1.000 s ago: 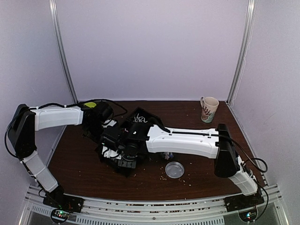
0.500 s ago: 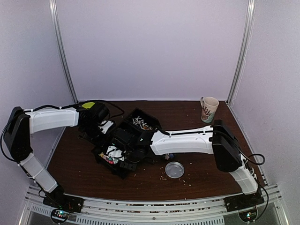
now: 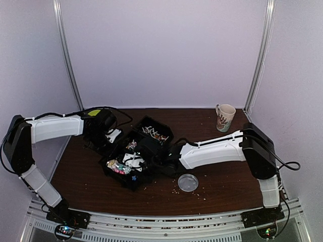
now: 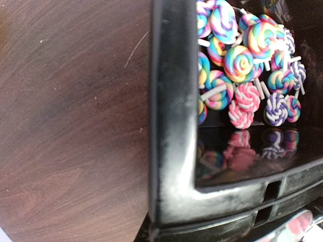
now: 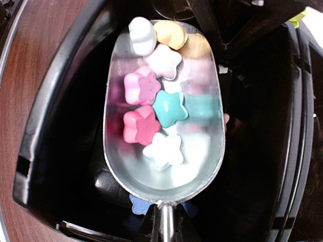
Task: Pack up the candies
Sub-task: Scoop the fake candies from the storage box, then place the fake candies in the packing bottle, then place the plate at the center of the board, then pick up the plate from the center of the board.
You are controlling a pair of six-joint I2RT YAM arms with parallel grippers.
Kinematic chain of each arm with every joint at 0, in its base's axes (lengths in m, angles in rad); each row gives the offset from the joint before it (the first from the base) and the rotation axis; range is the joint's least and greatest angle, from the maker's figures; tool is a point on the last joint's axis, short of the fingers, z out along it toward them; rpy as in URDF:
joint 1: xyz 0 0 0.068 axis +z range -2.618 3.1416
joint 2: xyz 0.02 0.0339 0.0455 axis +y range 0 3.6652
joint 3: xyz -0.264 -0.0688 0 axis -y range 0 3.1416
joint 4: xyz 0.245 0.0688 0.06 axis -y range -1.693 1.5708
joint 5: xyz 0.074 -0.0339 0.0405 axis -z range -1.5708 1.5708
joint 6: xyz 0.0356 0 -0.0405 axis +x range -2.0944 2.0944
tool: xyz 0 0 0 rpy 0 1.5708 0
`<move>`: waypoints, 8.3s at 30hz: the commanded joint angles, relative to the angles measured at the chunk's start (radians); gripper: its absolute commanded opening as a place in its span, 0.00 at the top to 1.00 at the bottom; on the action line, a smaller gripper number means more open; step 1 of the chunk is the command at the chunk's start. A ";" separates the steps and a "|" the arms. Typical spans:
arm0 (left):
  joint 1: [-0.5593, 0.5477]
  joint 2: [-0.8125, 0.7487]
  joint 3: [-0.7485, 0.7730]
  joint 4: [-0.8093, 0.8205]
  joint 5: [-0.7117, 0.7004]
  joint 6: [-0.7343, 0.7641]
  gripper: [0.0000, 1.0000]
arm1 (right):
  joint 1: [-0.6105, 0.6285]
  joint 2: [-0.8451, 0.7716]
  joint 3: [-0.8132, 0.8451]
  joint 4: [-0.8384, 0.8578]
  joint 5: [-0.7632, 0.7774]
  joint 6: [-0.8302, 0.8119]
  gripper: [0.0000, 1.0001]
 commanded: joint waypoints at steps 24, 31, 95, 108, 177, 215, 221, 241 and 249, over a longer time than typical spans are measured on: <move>0.038 -0.074 0.069 0.215 0.101 -0.086 1.00 | -0.027 -0.271 -0.291 0.111 0.150 -0.025 1.00; 0.039 -0.074 0.069 0.214 0.103 -0.086 1.00 | -0.049 -0.352 -0.346 0.131 0.174 -0.016 1.00; 0.040 -0.075 0.075 0.207 0.114 -0.083 1.00 | -0.140 -0.709 -0.331 -0.795 0.473 0.288 1.00; 0.040 -0.067 0.078 0.204 0.118 -0.085 1.00 | -0.140 -0.626 -0.221 -0.911 0.463 0.269 1.00; 0.041 0.058 0.093 0.160 0.154 -0.091 1.00 | -0.069 -0.477 0.028 -0.991 0.649 0.258 1.00; 0.041 0.056 0.104 0.135 0.107 -0.085 0.68 | -0.069 -0.532 -0.006 -0.842 0.572 0.206 1.00; 0.041 -0.075 0.066 0.241 0.173 -0.057 0.61 | -0.065 -0.570 -0.064 -0.716 0.529 0.134 1.00; 0.002 -0.235 -0.060 0.598 0.663 -0.074 0.31 | 0.065 -0.667 -0.406 0.059 0.566 -0.151 1.00; -0.003 -0.251 -0.073 0.625 0.667 -0.082 0.30 | 0.084 -0.648 -0.418 0.087 0.632 -0.180 1.00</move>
